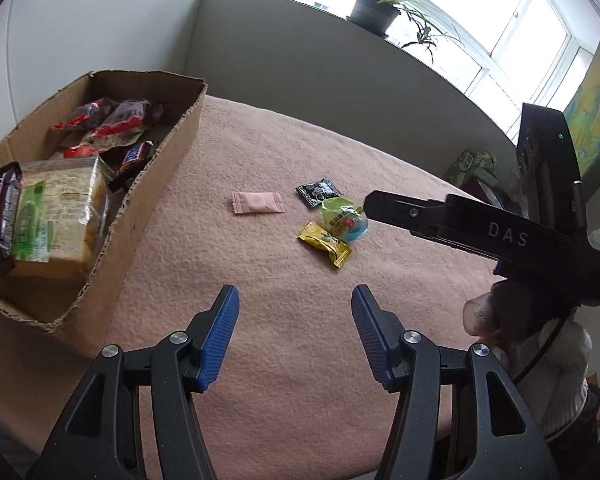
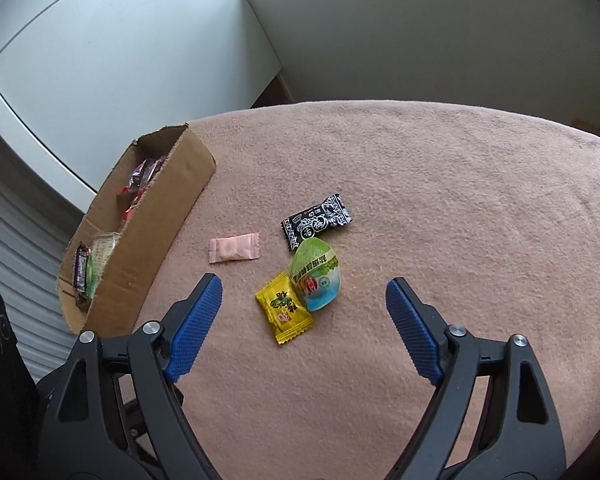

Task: Organize snacks
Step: 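Grasp the yellow candy with the left tool while the right tool grasps the green jelly cup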

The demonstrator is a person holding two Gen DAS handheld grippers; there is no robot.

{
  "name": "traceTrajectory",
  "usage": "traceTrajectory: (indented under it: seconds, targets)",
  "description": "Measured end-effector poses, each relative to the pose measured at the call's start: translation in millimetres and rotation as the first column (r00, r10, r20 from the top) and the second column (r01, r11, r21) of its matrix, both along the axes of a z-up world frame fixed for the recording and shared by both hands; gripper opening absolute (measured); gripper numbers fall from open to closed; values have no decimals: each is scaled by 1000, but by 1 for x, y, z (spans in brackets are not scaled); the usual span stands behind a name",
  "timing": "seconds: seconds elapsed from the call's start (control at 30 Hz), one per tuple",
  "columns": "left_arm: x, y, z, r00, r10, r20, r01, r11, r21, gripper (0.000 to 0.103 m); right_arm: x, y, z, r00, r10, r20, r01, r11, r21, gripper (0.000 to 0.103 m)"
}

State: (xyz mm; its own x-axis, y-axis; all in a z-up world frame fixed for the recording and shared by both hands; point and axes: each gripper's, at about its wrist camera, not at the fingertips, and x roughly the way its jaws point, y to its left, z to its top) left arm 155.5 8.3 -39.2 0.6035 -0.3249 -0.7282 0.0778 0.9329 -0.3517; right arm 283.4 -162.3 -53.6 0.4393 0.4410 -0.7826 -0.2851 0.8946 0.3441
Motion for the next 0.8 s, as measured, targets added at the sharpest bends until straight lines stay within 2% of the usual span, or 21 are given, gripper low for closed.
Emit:
traceTrajectory:
  seconds: [0.07, 0.2, 0.3, 0.43, 0.57, 0.63, 0.73, 0.8]
  targets:
    - [4, -4, -4, 1000, -4, -7, 4, 1000, 6, 58, 10, 3, -10, 1000, 5, -30, -5, 1000, -1, 76]
    - [15, -15, -7, 1000, -19, -10, 19, 1000, 21, 58, 21, 9, -24, 998, 18, -54, -20, 999, -32, 74]
    - [23, -22, -9, 1000, -29, -7, 30, 999, 22, 55, 22, 9, -25, 999, 32, -36, -34, 998, -59, 67]
    - [32, -34, -14, 999, -50, -13, 50, 998, 26, 53, 22, 8, -24, 998, 58, -19, -60, 992, -115, 53]
    - [37, -43, -18, 998, -57, -13, 58, 998, 33, 50, 21, 5, -24, 997, 80, -18, -82, 990, -114, 53]
    - [37, -44, -20, 998, -60, -18, 60, 998, 31, 44, 18, 7, -24, 995, 99, -3, -99, 985, -139, 53]
    - [38, -47, -22, 998, -64, -22, 65, 997, 47, 43, 14, 12, -24, 993, 120, 22, -113, 973, -203, 46]
    - [40, -52, -23, 997, -68, -25, 70, 996, 58, 43, 14, 10, -24, 992, 120, 24, -113, 971, -210, 43]
